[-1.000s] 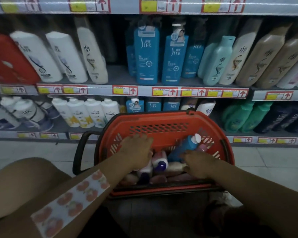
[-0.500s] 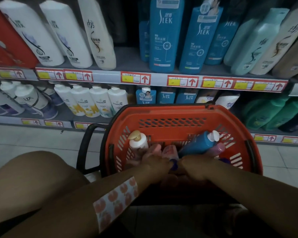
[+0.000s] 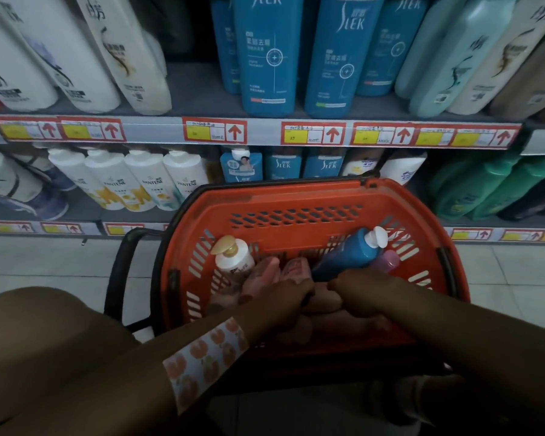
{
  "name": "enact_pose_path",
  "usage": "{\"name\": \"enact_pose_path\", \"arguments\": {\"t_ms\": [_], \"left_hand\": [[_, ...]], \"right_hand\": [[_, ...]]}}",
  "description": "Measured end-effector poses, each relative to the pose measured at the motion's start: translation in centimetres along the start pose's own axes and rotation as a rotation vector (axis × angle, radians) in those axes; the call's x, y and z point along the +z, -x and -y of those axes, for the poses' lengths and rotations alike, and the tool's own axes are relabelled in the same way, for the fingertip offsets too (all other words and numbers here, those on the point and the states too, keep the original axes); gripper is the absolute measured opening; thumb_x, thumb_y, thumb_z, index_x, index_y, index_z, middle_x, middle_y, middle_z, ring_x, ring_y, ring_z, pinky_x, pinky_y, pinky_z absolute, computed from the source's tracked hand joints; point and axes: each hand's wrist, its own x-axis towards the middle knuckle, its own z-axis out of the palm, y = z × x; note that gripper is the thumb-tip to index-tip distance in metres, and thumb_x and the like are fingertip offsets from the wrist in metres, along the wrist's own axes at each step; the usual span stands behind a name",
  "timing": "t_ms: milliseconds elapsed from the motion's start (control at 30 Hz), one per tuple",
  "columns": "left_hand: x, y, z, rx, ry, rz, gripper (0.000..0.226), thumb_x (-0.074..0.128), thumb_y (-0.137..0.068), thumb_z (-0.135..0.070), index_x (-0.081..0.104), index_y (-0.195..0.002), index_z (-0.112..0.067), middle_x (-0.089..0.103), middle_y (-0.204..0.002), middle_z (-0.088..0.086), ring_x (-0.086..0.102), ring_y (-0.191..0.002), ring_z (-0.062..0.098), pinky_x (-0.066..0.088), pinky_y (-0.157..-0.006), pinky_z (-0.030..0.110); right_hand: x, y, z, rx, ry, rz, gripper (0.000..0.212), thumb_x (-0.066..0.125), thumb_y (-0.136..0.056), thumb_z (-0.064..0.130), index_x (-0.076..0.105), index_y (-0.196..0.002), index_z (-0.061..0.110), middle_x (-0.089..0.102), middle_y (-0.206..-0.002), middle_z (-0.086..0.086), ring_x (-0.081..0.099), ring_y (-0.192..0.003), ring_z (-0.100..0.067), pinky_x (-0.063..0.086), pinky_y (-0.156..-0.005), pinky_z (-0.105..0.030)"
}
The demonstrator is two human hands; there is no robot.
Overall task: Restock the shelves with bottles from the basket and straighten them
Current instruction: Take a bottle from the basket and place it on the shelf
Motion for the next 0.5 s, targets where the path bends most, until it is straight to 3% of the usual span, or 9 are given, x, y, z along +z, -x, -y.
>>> {"name": "enact_pose_path", "arguments": {"t_ms": [67,100,200,267,367,500], "left_hand": [[-0.6,0.4,-0.2,0.000,0.009,-0.110,0.022,0.050,-0.098,-0.030,0.048,-0.119,-0.023,0.046,-0.111,-0.001,0.039,-0.115,0.016,0.019,-0.082,0.025],[-1.0,0.4,-0.3,-0.027,-0.031,-0.121,0.020,0.042,-0.100,-0.038,0.048,-0.115,-0.026,0.043,-0.103,-0.005,0.038,-0.111,0.014,0.021,-0.085,0.026],[-2.2,0.0,-0.8,-0.030,-0.116,-0.080,0.033,0.028,-0.088,-0.056,0.042,-0.107,-0.034,0.054,-0.101,-0.002,0.053,-0.105,0.029,0.044,-0.091,0.044],[-3.9,0.2,-1.3,0.010,-0.101,-0.074,0.032,0.038,-0.087,-0.048,0.046,-0.115,-0.035,0.057,-0.108,0.003,0.057,-0.105,0.032,0.047,-0.090,0.041],[-6.7,0.9,-2.3,0.094,-0.026,-0.174,0.039,0.059,-0.094,-0.018,0.050,-0.130,-0.031,0.055,-0.119,0.002,0.054,-0.113,0.024,0.036,-0.083,0.027],[-10.9,3.7,-3.4,0.159,0.109,-0.230,0.033,0.057,-0.099,-0.016,0.053,-0.128,-0.030,0.055,-0.126,-0.002,0.049,-0.116,0.015,0.038,-0.098,0.029]], "right_hand": [[0.3,-0.1,-0.3,-0.019,0.014,-0.020,0.025,0.056,-0.094,0.019,0.063,-0.116,0.029,0.067,-0.114,0.004,0.064,-0.100,-0.017,0.051,-0.093,-0.037],[0.3,-0.2,-0.4,-0.024,0.010,-0.034,0.020,0.054,-0.095,0.020,0.063,-0.111,0.029,0.067,-0.110,0.005,0.063,-0.096,-0.015,0.050,-0.090,-0.035],[-0.1,0.3,0.0,-0.050,-0.035,-0.068,0.019,0.048,-0.097,0.026,0.063,-0.108,0.029,0.068,-0.109,0.004,0.063,-0.095,-0.016,0.048,-0.085,-0.033],[-0.6,0.7,0.3,-0.065,-0.042,-0.074,0.025,0.051,-0.096,0.025,0.064,-0.117,0.025,0.068,-0.117,0.000,0.064,-0.103,-0.021,0.049,-0.090,-0.034],[-1.1,1.4,0.7,-0.079,-0.065,-0.117,0.039,0.062,-0.090,0.025,0.059,-0.128,0.019,0.065,-0.124,-0.006,0.063,-0.111,-0.026,0.051,-0.094,-0.035],[-1.8,2.4,1.0,-0.110,-0.315,-0.208,0.048,0.068,-0.084,0.028,0.059,-0.131,0.019,0.065,-0.124,-0.001,0.061,-0.116,-0.021,0.050,-0.097,-0.036]]}}
